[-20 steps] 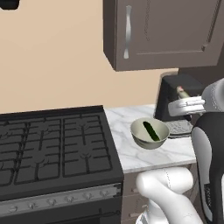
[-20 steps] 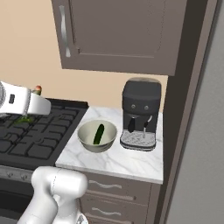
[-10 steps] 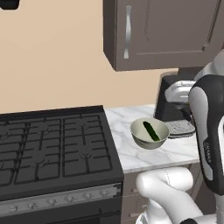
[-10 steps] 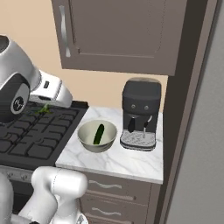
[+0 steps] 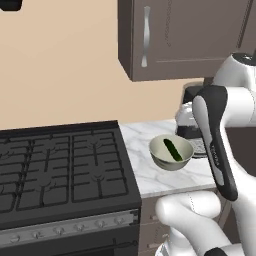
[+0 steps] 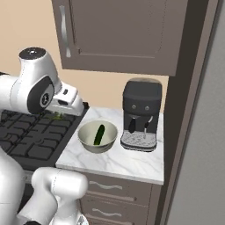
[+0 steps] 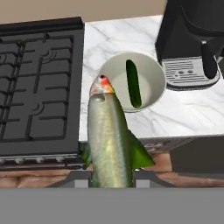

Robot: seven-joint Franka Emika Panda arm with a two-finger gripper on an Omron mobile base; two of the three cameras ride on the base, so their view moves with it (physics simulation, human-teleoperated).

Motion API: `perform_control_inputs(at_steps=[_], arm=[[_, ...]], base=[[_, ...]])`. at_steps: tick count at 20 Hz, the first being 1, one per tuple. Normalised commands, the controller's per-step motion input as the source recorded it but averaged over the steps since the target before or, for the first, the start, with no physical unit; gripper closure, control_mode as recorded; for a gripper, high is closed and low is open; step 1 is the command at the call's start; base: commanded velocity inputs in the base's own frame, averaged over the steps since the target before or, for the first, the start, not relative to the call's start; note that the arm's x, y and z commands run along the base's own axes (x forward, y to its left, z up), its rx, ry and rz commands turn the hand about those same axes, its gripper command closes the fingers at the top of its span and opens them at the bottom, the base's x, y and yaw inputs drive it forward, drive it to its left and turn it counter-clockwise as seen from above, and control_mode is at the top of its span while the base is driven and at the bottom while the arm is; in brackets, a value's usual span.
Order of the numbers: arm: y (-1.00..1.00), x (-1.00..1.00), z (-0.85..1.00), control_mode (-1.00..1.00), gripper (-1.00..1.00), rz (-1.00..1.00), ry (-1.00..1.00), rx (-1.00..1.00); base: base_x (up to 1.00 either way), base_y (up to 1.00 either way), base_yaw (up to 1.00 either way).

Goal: Take the lemon, fish, and cucumber from the freezer and place them in the bowl on the counter.

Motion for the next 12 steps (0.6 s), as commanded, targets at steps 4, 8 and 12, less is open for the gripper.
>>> perform_control_inputs(at_steps=[4,8,12], arm=[[-0.17,0.46,-0.67,-1.0,1.0,0.02,0.11,0.09],[-0.2,0.46,-0.74,-1.0,1.0,0.04,0.02,0.07],[-0.03,0.49,-0.74,-1.0,1.0,0.01,0.01,0.02]], base=[[0.0,0.0,0.0],[0.0,0.0,0.0],[0.0,0.0,0.0]])
